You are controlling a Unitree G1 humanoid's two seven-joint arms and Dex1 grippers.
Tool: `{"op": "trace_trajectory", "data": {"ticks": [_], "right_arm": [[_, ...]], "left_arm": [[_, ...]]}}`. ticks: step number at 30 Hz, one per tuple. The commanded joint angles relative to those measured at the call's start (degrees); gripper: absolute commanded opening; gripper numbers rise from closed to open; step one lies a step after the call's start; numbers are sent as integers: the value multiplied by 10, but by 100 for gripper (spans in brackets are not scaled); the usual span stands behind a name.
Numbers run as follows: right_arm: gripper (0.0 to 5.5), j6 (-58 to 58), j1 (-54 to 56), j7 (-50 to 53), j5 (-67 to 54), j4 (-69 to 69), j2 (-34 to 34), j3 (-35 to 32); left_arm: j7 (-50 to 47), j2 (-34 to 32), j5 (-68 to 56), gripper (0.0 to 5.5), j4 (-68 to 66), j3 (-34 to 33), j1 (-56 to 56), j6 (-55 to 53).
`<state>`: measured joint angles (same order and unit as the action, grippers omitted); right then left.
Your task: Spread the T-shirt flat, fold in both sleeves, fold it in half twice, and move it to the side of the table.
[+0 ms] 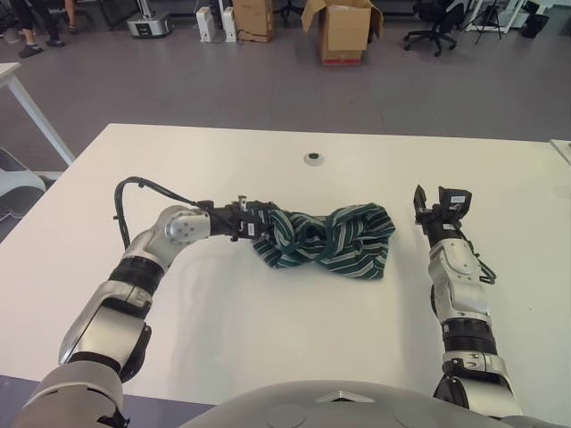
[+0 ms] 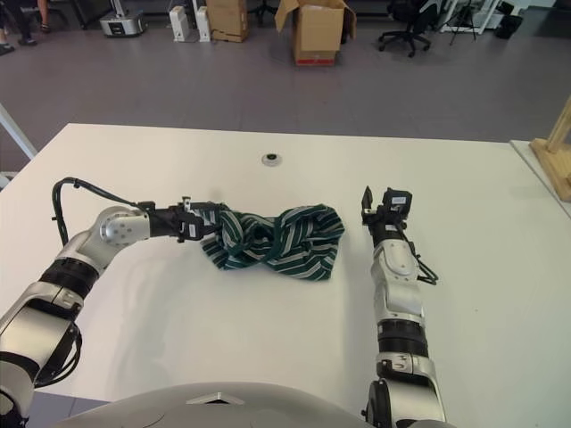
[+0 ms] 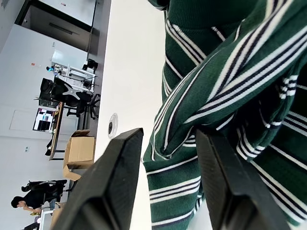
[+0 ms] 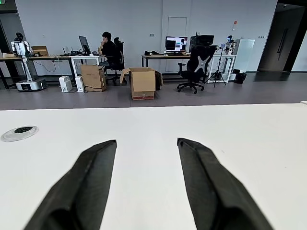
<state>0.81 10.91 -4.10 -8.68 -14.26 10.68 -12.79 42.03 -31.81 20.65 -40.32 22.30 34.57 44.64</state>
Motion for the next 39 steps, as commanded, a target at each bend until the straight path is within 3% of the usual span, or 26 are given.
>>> {"op": "trace_trajectory", "data": {"ticks": [1, 8, 11, 15, 20, 25, 32, 39], "right_arm": [[239, 0, 3, 4, 5, 3, 1, 1], [239, 3, 4, 5, 6, 1, 2, 0], [239, 0, 17, -15, 4, 4, 17, 3], [239, -61, 95, -226, -65, 20, 113, 34], [239, -178, 229, -549, -90, -10, 240, 149], [239, -187, 341, -734, -31, -127, 249, 269], [239, -57, 373, -756, 92, -340, 201, 354], [107, -70, 390, -808, 69, -368, 196, 309]], "left_arm": [[20, 5, 5, 122, -23, 18, 35, 23], [8, -13, 55, 10, -66, 47, 69, 76], [14, -15, 52, 2, -67, 51, 67, 85], [57, -33, 18, 2, -39, 54, 34, 97], [72, -29, 3, 2, -6, 54, 12, 84], [76, -25, -4, 2, 17, 55, 4, 68], [88, -24, -14, 2, 32, 56, 7, 62], [97, -30, -23, 0, 45, 54, -2, 56]]}}
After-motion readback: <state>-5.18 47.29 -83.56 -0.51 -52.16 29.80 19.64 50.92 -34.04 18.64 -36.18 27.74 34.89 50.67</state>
